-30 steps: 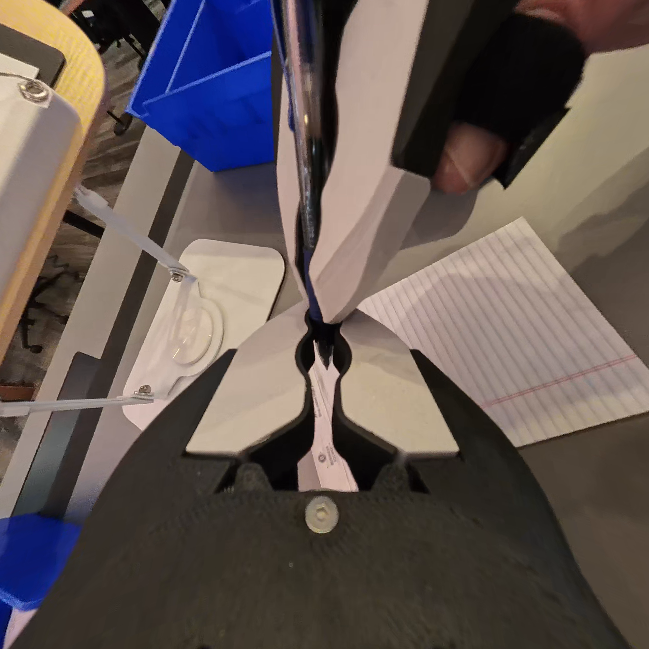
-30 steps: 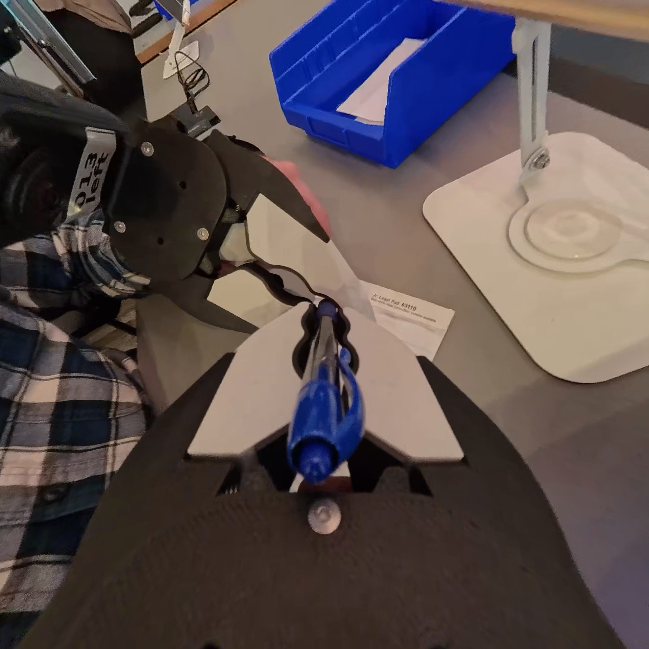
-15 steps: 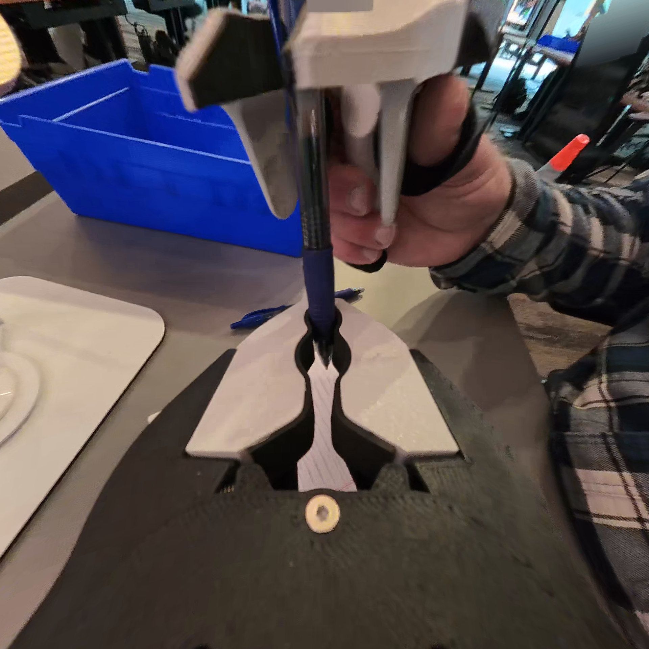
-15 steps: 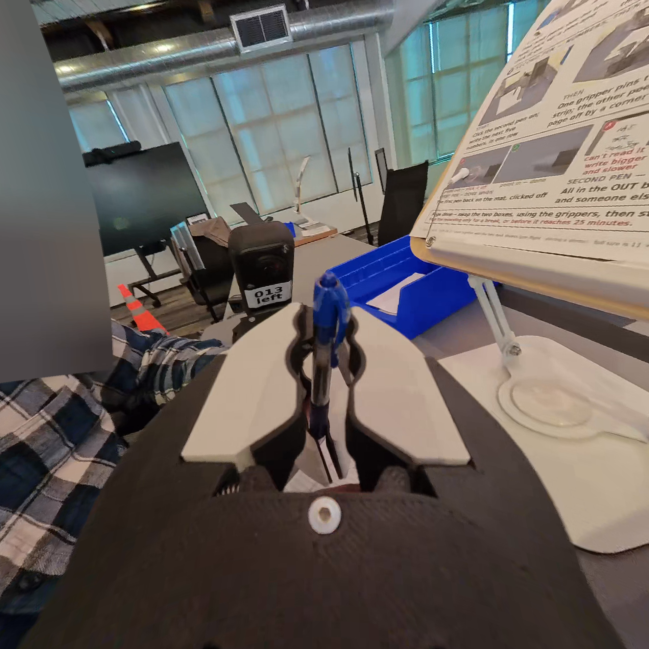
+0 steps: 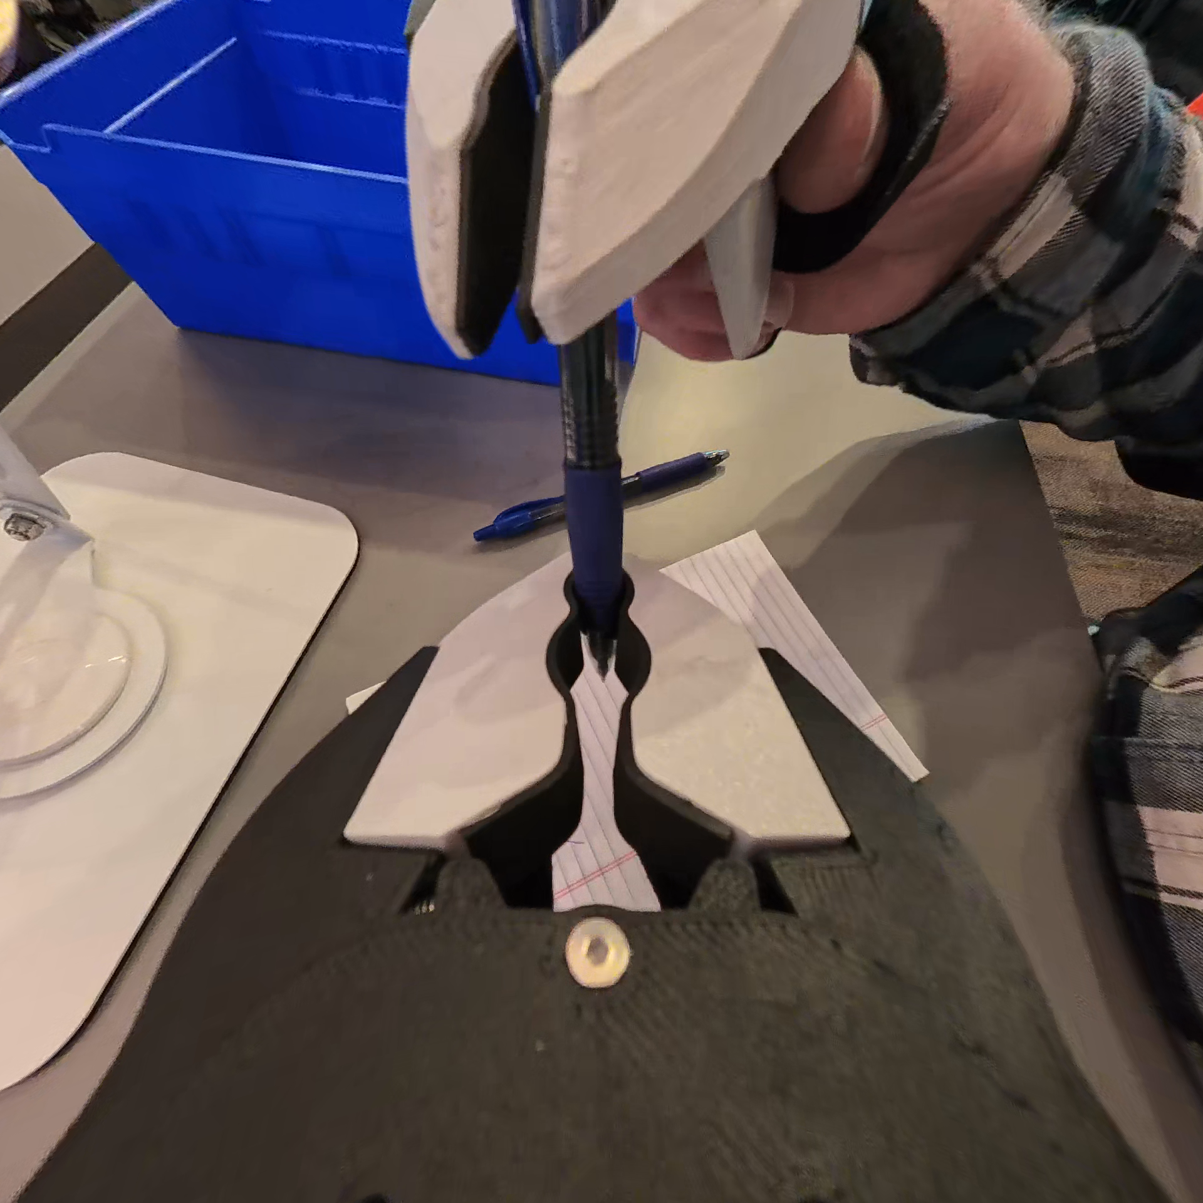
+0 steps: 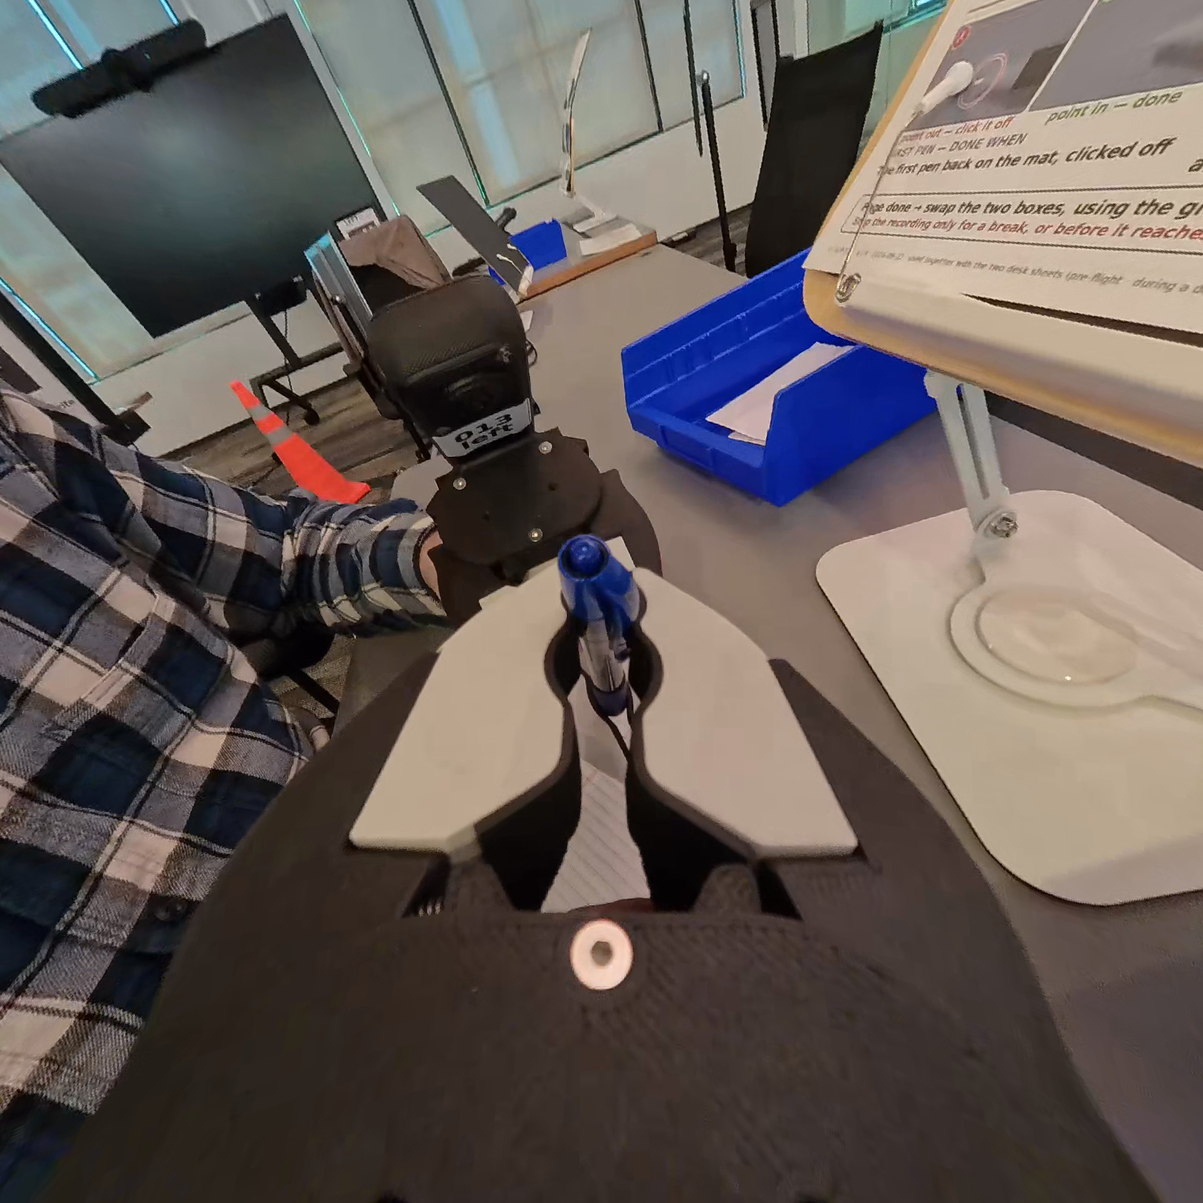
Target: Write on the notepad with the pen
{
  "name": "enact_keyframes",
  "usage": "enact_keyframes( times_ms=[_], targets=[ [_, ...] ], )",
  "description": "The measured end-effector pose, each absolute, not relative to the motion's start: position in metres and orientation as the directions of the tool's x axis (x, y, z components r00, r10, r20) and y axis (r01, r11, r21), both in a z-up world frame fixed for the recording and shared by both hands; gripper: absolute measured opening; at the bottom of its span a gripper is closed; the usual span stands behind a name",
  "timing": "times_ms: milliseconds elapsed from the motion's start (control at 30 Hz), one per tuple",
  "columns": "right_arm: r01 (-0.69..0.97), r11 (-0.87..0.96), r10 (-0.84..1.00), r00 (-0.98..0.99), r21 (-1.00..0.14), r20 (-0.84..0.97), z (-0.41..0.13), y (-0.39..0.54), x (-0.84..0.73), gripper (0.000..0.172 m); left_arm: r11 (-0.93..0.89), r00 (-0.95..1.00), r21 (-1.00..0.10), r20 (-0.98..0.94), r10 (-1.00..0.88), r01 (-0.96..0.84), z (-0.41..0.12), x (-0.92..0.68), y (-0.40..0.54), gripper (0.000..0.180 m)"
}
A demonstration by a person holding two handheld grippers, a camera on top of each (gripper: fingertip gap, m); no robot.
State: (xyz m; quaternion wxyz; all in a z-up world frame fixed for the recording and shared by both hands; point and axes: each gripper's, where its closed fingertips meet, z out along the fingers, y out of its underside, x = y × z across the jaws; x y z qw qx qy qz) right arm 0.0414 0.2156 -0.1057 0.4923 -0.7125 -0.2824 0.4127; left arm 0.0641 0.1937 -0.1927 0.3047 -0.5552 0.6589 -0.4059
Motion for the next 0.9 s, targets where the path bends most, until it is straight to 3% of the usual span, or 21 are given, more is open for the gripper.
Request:
enact_keyframes(
  times_ms=[167,300,500,600,900],
  targets=[
    [-0.015,-0.354,0.816,0.484,-0.935,-0.317,-0.105,0.214,0.038,0.009,0.039,-0.238,-0.867,0.092,-0.967,-0.496,-0.194,0.063,0.187,0.005],
    [-0.064,-0.278,0.810,0.520,-0.958,-0.270,-0.094,0.214,0.045,0.008,0.067,-0.356,-0.825,0.167,-0.919,-0.560,-0.196,0.035,0.189,0.037],
    [-0.007,-0.299,0.841,0.471,-0.954,-0.267,-0.120,0.205,0.022,0.008,0.140,-0.265,-0.752,0.048,-0.963,-0.645,-0.231,0.015,0.242,0.008],
    [0.029,-0.293,0.848,0.469,-0.956,-0.246,-0.135,0.208,0.009,0.008,0.199,-0.221,-0.653,-0.050,-0.974,-0.731,-0.262,0.012,0.258,0.005],
    [0.117,-0.263,0.881,0.434,-0.958,-0.189,-0.163,0.211,-0.011,0.008,0.197,-0.254,-0.645,-0.004,-0.967,-0.738,-0.277,0.013,0.251,0.000]
  ],
)
